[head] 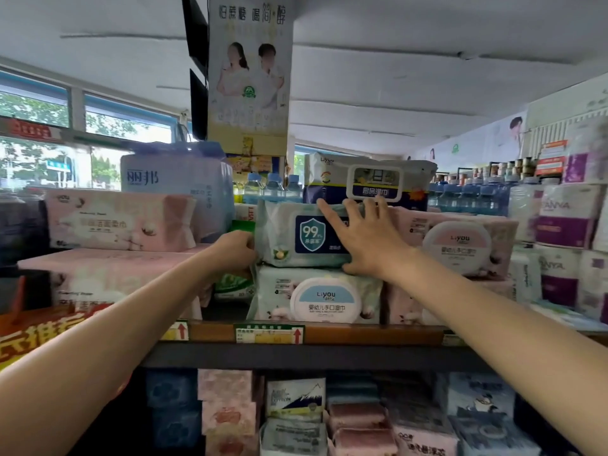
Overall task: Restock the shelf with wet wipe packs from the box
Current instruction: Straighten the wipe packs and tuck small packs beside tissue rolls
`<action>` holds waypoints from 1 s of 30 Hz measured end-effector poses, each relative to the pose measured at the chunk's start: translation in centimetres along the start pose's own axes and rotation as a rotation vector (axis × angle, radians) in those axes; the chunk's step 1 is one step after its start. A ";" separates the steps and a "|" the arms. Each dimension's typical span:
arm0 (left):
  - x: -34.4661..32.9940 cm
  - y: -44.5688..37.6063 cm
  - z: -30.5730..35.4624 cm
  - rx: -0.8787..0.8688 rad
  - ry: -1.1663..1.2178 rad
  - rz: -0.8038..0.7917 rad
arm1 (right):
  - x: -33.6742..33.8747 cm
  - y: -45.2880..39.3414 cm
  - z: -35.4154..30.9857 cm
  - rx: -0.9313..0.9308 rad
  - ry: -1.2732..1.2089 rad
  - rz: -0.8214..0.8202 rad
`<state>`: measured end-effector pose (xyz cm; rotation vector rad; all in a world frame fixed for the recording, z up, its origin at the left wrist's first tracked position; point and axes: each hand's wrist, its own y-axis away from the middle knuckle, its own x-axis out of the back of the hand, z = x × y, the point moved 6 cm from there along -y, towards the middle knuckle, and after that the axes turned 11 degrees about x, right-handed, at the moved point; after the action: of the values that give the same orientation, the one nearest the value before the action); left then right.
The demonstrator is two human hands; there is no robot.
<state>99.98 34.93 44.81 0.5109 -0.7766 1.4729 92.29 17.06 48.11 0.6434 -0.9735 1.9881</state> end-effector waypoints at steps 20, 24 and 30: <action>3.7 1.1 1.1 -0.256 0.090 0.344 | 1.4 0.2 2.0 0.023 -0.065 -0.018; 1.0 2.9 3.5 -0.429 0.068 0.062 | -0.1 1.9 3.5 -0.015 -0.011 -0.079; -0.2 2.9 4.5 -0.376 -0.028 0.046 | -0.1 1.0 4.2 -0.040 0.036 -0.021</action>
<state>96.50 31.66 47.19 0.2295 -1.0654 1.3225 91.86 13.24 50.07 0.5912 -0.9783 1.9500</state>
